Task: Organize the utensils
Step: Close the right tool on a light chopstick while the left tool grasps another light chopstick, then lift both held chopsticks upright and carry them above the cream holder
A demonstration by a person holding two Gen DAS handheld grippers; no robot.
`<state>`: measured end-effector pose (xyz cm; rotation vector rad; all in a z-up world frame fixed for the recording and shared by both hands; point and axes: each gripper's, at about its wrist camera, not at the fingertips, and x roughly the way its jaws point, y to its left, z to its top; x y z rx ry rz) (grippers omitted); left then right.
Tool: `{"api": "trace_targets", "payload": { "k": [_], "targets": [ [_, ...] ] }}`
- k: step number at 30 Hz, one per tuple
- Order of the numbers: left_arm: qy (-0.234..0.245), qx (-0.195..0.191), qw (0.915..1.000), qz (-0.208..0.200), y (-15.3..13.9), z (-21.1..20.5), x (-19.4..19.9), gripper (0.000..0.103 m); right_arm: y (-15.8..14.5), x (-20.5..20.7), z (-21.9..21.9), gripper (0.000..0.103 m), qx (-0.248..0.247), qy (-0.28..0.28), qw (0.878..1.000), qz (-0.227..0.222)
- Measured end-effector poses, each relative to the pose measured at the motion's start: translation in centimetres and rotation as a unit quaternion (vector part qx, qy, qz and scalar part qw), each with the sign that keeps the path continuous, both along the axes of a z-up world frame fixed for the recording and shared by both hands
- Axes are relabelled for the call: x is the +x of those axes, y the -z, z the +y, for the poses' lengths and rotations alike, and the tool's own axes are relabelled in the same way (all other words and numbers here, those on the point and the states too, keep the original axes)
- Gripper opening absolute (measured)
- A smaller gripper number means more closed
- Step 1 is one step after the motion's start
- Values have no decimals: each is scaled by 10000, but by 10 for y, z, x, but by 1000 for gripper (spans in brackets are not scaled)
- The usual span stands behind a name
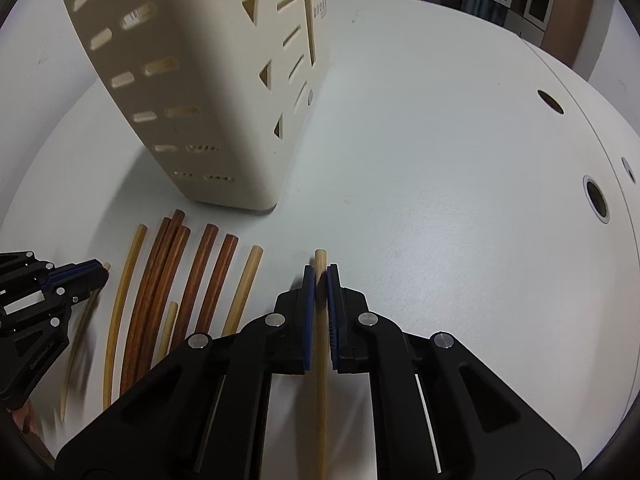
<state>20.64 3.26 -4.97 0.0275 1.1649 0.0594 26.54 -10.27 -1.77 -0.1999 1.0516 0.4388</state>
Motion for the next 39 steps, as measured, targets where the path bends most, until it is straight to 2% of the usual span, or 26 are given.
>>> {"api": "trace_targets", "payload": {
  "k": [5, 16, 17, 22, 26, 30, 39],
  "targets": [
    [4, 56, 9996, -285, -16, -9, -8, 4, -26, -6, 0, 6, 233, -99, 9990, -378],
    [-7, 164, 9907, -1348, -90, -34, -36, 4, -89, -29, -3, 5, 824, -278, 9879, -1288],
    [-52, 157, 9890, -1471, -96, -15, -32, 4, -95, -34, -3, 5, 829, -302, 9862, -1404],
    [-104, 177, 9804, -1961, -124, -6, -38, 4, -121, -48, -6, 5, 1117, -319, 9790, -1675],
    [-157, 275, 9642, -2633, -149, -6, -50, 4, -142, -52, -9, 5, 1317, -339, 9710, -1967],
    [-168, 221, 9507, -3090, -173, -7, -57, 4, -161, -55, -14, 5, 1597, -321, 9601, -2273],
    [-177, -56, 9263, -3763, -211, 0, -50, 4, -188, -57, -14, 5, 2117, -266, 9310, -2962]
  ]
}}
